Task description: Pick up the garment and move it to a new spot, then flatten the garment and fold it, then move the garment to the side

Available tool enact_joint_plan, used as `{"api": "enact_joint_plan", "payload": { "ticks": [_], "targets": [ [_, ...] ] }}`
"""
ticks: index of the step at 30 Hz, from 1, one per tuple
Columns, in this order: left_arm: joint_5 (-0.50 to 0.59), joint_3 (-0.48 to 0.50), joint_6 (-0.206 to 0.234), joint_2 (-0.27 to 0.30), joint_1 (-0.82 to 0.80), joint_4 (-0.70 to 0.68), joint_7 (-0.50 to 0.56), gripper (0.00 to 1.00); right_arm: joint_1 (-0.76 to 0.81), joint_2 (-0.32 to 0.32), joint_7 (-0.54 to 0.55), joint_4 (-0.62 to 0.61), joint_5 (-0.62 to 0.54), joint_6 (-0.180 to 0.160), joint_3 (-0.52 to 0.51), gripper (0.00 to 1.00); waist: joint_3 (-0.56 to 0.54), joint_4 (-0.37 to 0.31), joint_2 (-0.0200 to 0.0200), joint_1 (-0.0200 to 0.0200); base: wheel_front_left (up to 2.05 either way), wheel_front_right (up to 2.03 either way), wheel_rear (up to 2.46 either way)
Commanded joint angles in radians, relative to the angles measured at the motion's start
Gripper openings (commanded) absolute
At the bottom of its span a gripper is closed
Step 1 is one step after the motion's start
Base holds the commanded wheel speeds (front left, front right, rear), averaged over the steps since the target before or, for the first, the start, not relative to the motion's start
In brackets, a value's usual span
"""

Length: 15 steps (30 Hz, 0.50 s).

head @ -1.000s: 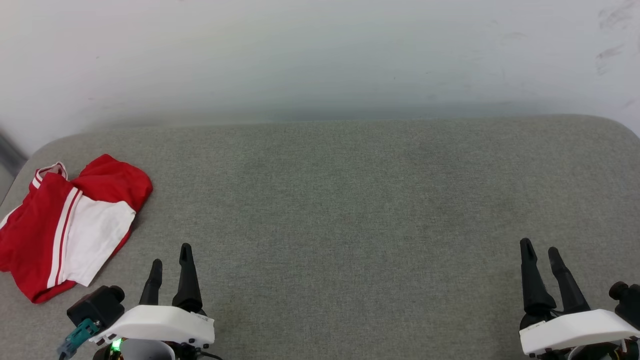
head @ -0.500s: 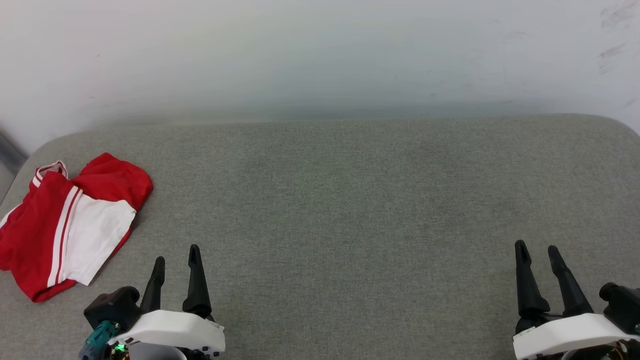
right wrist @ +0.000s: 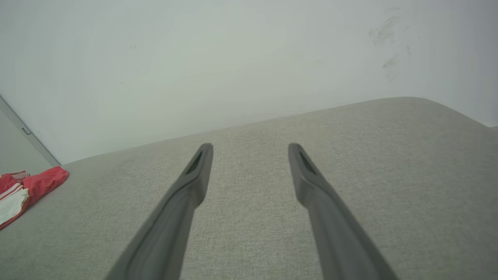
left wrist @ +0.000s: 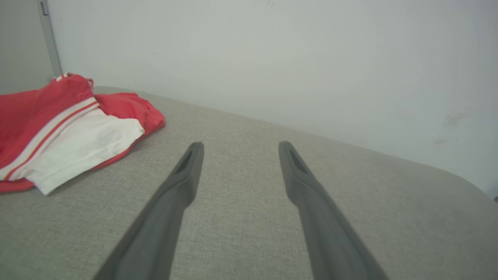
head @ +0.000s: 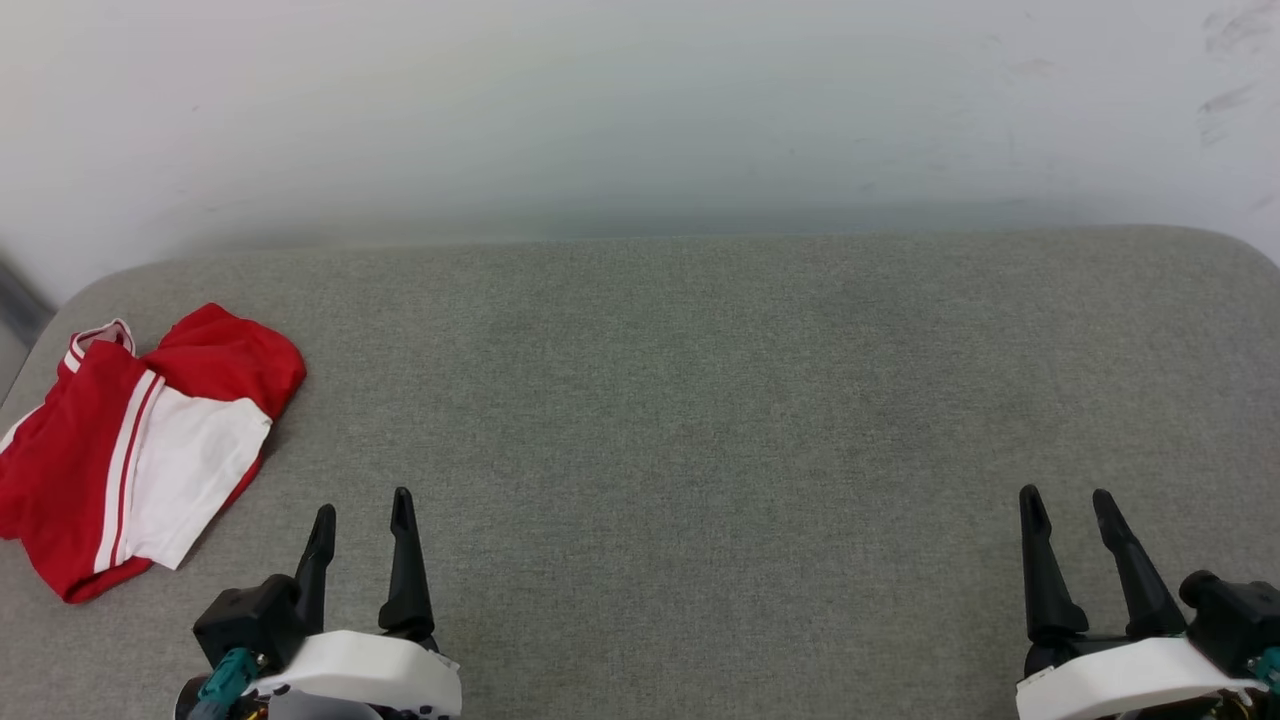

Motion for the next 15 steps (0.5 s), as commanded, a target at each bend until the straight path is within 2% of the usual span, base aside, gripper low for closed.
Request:
{"api": "enact_joint_plan", "payload": {
  "ticks": [1, 7, 15],
  "targets": [
    [0.021, -0.001, -0.004, 0.003, 0.002, -0.011, -0.010, 1.00, 0.006, 0.000, -0.010, -0.013, -0.022, 0.000, 0.002, 1.00, 0.000, 0.000, -0.0001, 0.0000, 0.00, 0.00, 0.00],
    [0.070, -0.003, -0.015, 0.001, 0.008, -0.016, -0.021, 1.00, 0.014, 0.000, -0.023, -0.021, -0.063, 0.000, 0.007, 1.00, 0.000, 0.001, -0.0001, 0.0000, 0.00, 0.00, 0.00],
    [0.144, -0.008, -0.008, -0.001, 0.016, -0.016, -0.039, 1.00, 0.022, 0.000, -0.039, -0.030, -0.121, 0.000, 0.010, 1.00, 0.001, 0.002, -0.0001, 0.0000, 0.00, 0.00, 0.00]
  ]
}}
